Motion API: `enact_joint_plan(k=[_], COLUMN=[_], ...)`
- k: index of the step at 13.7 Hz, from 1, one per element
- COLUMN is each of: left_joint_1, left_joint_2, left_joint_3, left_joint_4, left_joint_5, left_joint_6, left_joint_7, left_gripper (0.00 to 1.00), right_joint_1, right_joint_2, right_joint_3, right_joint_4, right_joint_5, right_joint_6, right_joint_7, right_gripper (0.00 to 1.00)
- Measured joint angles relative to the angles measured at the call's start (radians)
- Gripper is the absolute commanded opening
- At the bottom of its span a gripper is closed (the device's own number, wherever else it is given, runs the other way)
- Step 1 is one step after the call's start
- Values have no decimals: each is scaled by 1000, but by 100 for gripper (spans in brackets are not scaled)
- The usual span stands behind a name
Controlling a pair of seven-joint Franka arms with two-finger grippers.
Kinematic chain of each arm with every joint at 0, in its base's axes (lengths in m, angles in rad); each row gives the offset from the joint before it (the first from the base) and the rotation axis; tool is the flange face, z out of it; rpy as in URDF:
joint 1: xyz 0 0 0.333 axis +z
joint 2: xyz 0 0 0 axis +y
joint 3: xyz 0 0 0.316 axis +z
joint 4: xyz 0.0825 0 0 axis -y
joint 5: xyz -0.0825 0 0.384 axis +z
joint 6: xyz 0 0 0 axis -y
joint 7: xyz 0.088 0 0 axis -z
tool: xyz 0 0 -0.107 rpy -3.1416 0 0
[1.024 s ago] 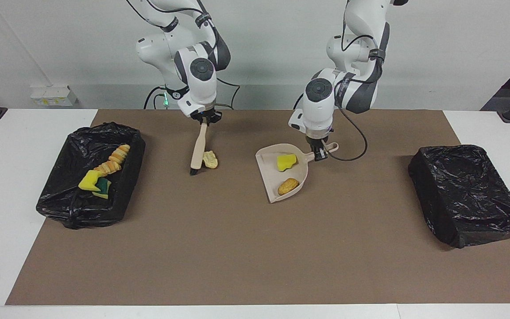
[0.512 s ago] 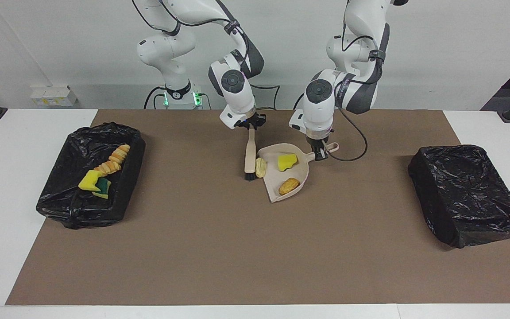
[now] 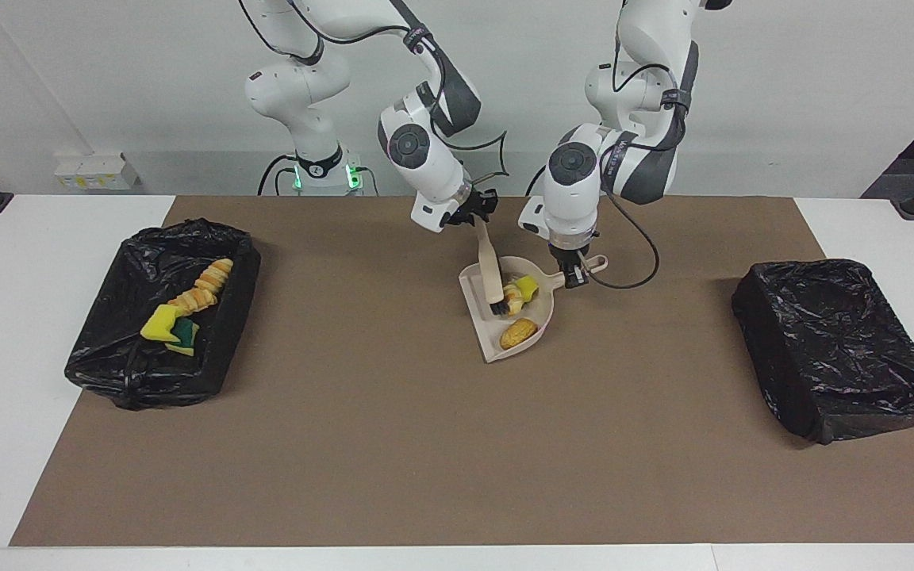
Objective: Sweep and dump trash in bin
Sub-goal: 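Brush the bread piece into the dustpan held by the left gripper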
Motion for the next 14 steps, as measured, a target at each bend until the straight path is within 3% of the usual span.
enact_joint_plan(k=[4,8,14], left_joint_1=[5,15,15], left_joint_2=[0,0,-34], left_joint_3=[3,16,117], left_joint_4=[-1,-1,2], left_joint_5=[-1,-2,-44], left_joint_6=[0,3,9], left_joint_7=[3,60,285], left_gripper=[0,0,0], right_joint_1=[-107,-162,-164], right_joint_2=[-45,-72,-31], right_joint_3=[-6,-8,-1], right_joint_4=[29,64,69], right_joint_5=[-41,-168,-375], right_joint_6=[-153,-255,-197], right_joint_7=[-2,24,26], right_gripper=[0,0,0])
